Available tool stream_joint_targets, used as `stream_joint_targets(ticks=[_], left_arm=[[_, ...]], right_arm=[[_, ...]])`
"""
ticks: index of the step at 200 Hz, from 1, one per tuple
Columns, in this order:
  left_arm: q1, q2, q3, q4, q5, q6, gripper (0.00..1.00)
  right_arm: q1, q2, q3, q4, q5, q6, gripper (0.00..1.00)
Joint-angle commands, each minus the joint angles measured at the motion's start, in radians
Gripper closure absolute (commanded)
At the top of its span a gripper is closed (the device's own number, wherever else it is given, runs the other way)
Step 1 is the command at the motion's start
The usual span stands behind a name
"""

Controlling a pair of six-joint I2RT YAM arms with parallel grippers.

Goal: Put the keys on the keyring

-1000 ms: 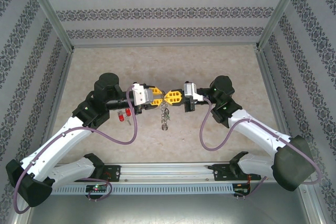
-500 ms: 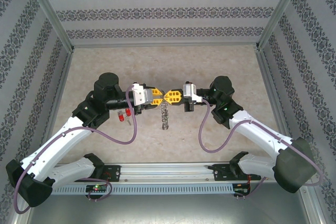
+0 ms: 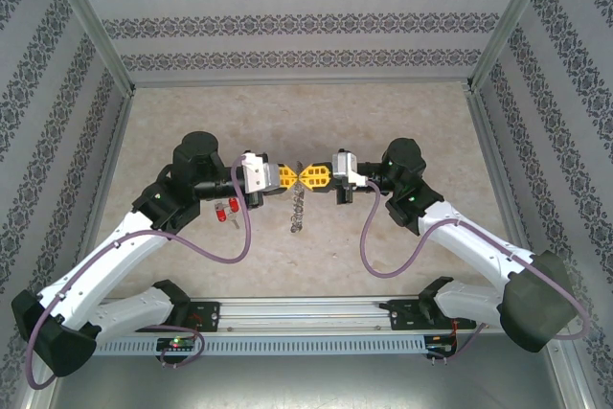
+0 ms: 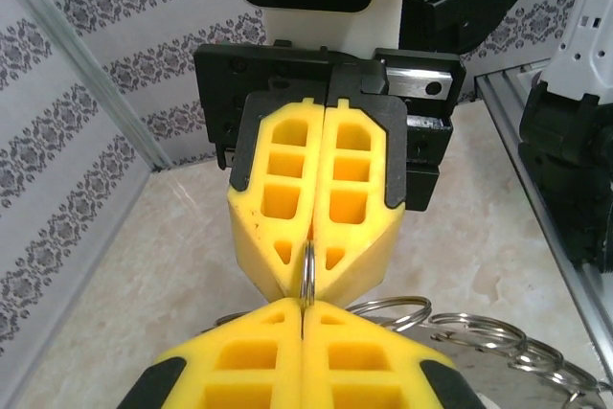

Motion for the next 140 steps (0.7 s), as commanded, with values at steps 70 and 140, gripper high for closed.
stream_joint_targets(ticks=[70, 140], left_arm=[[0.001, 0.028, 0.058, -0.158, -0.13, 0.068, 1.0], [0.001, 0.104, 0.06, -0.249, -0.11, 0.114, 1.0]], right_arm=[[-0.04, -0.069, -0.046, -0.262, 0.057, -0.19, 0.66], [-0.01, -0.054, 0.066, -0.667, 0.117, -0.319, 0.72]])
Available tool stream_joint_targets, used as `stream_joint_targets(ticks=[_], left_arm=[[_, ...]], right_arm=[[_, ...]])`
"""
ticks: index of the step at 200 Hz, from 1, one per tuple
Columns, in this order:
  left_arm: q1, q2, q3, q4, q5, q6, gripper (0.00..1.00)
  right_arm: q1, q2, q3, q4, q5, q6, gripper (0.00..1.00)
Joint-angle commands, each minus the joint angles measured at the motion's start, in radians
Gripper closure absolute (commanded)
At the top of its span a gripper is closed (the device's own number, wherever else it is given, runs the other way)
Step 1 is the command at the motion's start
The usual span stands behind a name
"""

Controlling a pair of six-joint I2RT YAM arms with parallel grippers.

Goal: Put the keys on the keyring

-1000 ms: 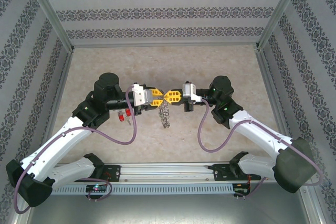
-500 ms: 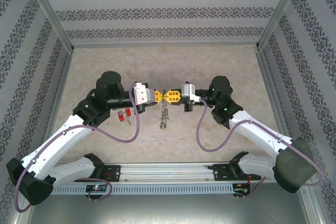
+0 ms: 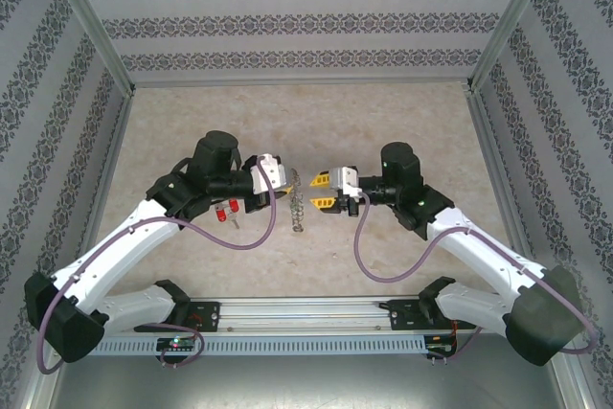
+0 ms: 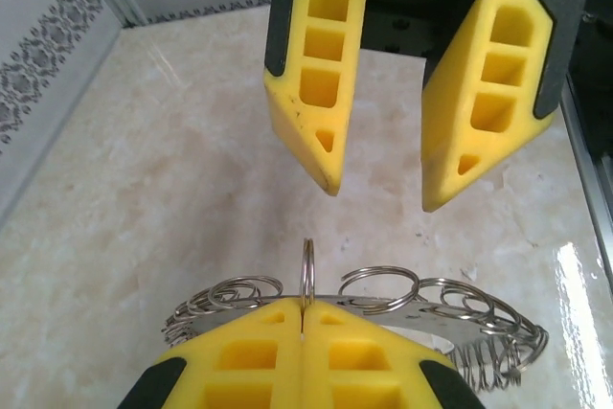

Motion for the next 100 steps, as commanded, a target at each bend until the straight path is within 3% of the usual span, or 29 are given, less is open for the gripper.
stream_joint_targets(ticks=[1, 20, 70, 100], left_arm=[[0.001, 0.006, 0.035, -0.032, 0.045, 0.039, 1.0], [0.001, 0.047, 0.059, -0.087, 0.074, 0.048, 1.0], [0.001, 0.093, 0.086, -0.143, 0.126, 0.047, 1.0], [0.002, 0.117, 0.105, -0.175, 0.149, 0.057, 1.0]], right_arm=[[0.018, 0.026, 0.08, -0.157, 0.01, -0.047, 0.73], [0.028, 0.069, 0.11, -0.194, -0.004, -0.047, 0.74], [0.05, 0.107, 0.121, -0.187, 0.111, -0.041, 0.7], [0.043, 0.122, 0.142, -0.208, 0.085, -0.039, 0.7]])
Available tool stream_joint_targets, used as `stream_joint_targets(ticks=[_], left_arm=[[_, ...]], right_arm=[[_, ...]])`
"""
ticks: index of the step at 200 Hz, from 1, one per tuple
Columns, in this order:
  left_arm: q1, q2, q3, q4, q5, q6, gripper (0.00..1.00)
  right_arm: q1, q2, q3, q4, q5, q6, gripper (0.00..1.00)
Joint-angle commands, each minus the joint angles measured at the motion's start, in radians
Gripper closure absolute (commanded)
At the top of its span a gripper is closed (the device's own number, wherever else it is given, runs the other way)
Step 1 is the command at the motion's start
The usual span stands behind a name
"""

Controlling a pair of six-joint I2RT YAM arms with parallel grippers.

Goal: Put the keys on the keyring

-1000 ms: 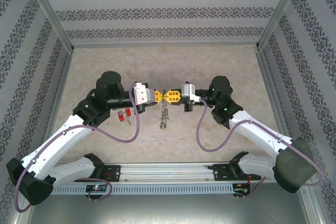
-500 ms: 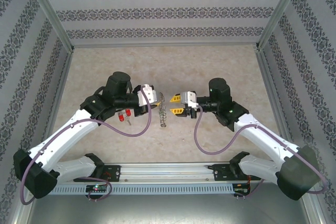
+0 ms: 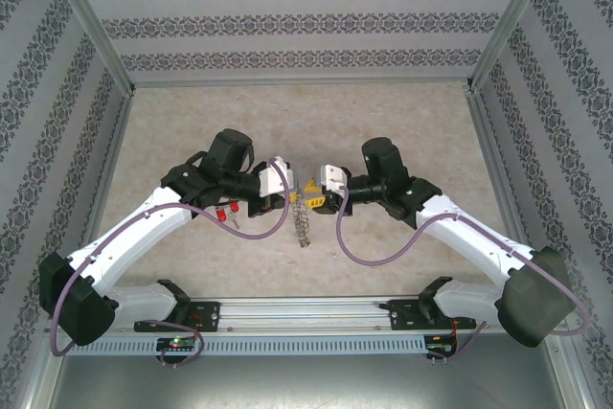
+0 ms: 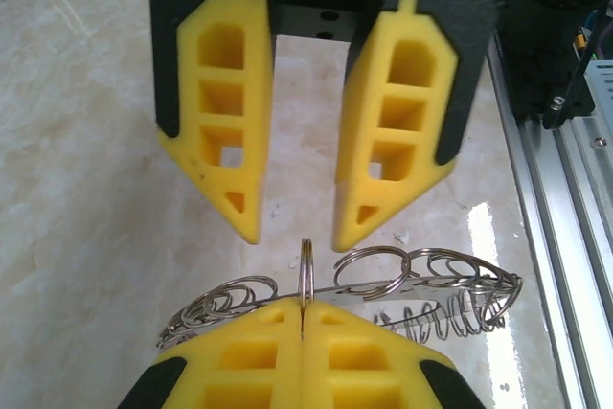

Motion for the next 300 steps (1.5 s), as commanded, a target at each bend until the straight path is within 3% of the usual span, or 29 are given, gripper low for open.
stream_joint_targets(ticks=[1, 58, 88, 114, 136, 152, 186, 234, 280, 300], left_arm=[[0.002, 0.012, 0.053, -0.04, 0.064, 0.028, 1.0], [0.002, 0.025, 0.059, -0.023, 0.07, 0.015, 1.0], [0.002, 0.036, 0.075, -0.046, 0.069, 0.024, 1.0], [0.002, 0.027, 0.062, -0.015, 0.067, 0.007, 1.0], [0.003, -0.019, 0.008, 0.066, 0.055, -0.022, 0.81], [0.004, -0.06, -0.028, 0.125, 0.053, -0.047, 0.78], [0.005, -0.042, 0.008, 0.115, 0.109, -0.059, 0.82], [0.005, -0.042, -0.008, 0.164, 0.095, -0.071, 0.81], [0.005, -0.038, 0.001, 0.162, 0.101, -0.078, 0.93], [0.005, -0.042, -0.008, 0.158, 0.095, -0.07, 0.89]], right_arm=[[0.003, 0.012, 0.048, -0.029, -0.014, -0.012, 0.7], [0.009, 0.035, 0.052, -0.009, -0.094, 0.008, 0.72], [0.006, 0.033, 0.056, -0.009, -0.092, 0.007, 1.0], [0.006, 0.017, 0.024, 0.071, -0.08, 0.033, 1.0], [-0.006, -0.022, -0.031, 0.187, -0.095, 0.071, 1.0], [-0.016, -0.046, -0.072, 0.286, -0.126, 0.118, 1.0], [-0.025, -0.056, -0.18, 0.631, -0.147, 0.294, 1.0], [-0.006, -0.037, -0.175, 0.689, -0.156, 0.316, 1.0], [-0.004, -0.027, -0.18, 0.729, -0.157, 0.34, 1.0], [-0.007, -0.026, -0.183, 0.734, -0.163, 0.337, 1.0]])
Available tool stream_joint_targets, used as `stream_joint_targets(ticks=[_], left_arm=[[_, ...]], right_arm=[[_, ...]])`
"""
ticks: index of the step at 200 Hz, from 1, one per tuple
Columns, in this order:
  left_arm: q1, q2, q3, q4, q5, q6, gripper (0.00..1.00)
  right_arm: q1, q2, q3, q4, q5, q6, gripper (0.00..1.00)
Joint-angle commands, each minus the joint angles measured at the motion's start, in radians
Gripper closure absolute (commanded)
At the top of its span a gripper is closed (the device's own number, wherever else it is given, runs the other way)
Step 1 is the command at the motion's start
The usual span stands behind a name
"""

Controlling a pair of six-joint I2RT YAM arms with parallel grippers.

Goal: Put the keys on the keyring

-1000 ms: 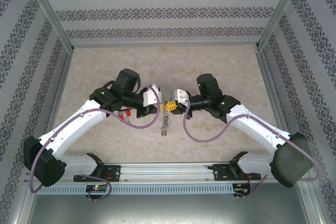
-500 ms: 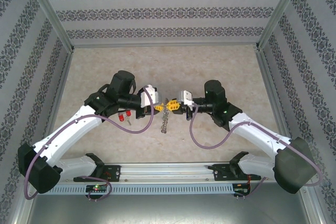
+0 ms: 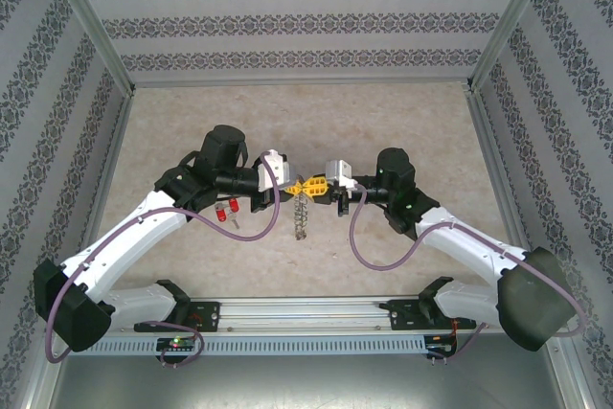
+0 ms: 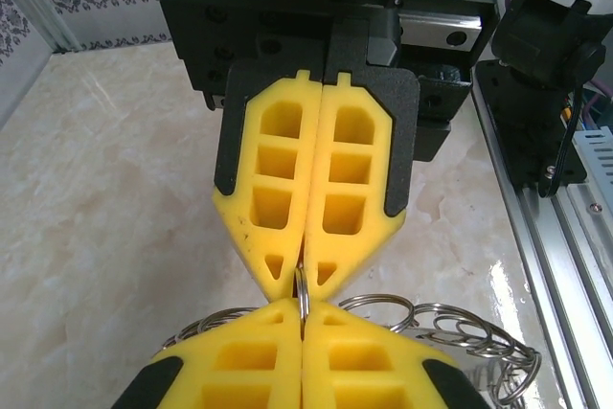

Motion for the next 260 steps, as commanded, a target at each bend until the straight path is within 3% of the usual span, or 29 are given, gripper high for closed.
stream_joint_targets(ticks=[1, 29, 69, 97, 108, 119, 129, 139, 148, 158, 170, 230, 260], left_arm=[[0.002, -0.003, 0.003, 0.014, 0.024, -0.001, 0.89], [0.005, -0.024, -0.02, 0.017, 0.012, 0.004, 0.82], [0.013, -0.04, -0.043, 0.025, 0.018, 0.002, 0.81], [0.014, -0.039, -0.045, 0.026, 0.027, 0.007, 0.88], [0.014, -0.04, -0.043, 0.016, 0.023, 0.015, 1.0], [0.014, -0.04, -0.031, -0.01, 0.014, 0.026, 1.0], [0.015, -0.039, -0.018, -0.034, 0.0, 0.033, 1.0], [0.014, -0.038, -0.01, -0.055, -0.016, 0.038, 1.0], [0.014, -0.038, -0.004, -0.076, -0.024, 0.051, 1.0], [0.013, -0.033, 0.003, -0.091, -0.045, 0.057, 1.0], [0.014, -0.019, 0.021, -0.128, -0.078, 0.064, 1.0], [0.014, 0.003, 0.038, -0.167, -0.059, 0.09, 1.0], [0.014, 0.006, 0.032, -0.172, -0.035, 0.102, 1.0]], right_arm=[[0.006, -0.003, 0.007, 0.138, -0.055, 0.018, 1.0], [-0.001, -0.012, 0.004, 0.131, -0.059, 0.011, 1.0], [-0.001, -0.018, 0.009, 0.127, -0.071, 0.015, 1.0], [0.0, -0.016, 0.01, 0.129, -0.074, 0.019, 1.0], [0.0, -0.019, 0.01, 0.123, -0.073, 0.017, 1.0], [-0.001, -0.022, 0.014, 0.101, -0.073, 0.009, 1.0], [0.0, -0.023, 0.027, 0.04, -0.077, -0.01, 0.99], [0.007, -0.024, 0.06, -0.099, -0.083, -0.074, 0.83], [0.028, -0.024, 0.109, -0.294, -0.067, -0.194, 0.76], [0.052, -0.013, 0.187, -0.531, -0.043, -0.333, 0.74], [0.067, 0.008, 0.241, -0.651, -0.044, -0.393, 0.74], [0.065, 0.048, 0.303, -0.767, 0.075, -0.384, 0.68], [0.052, 0.057, 0.3, -0.71, 0.062, -0.314, 0.65]])
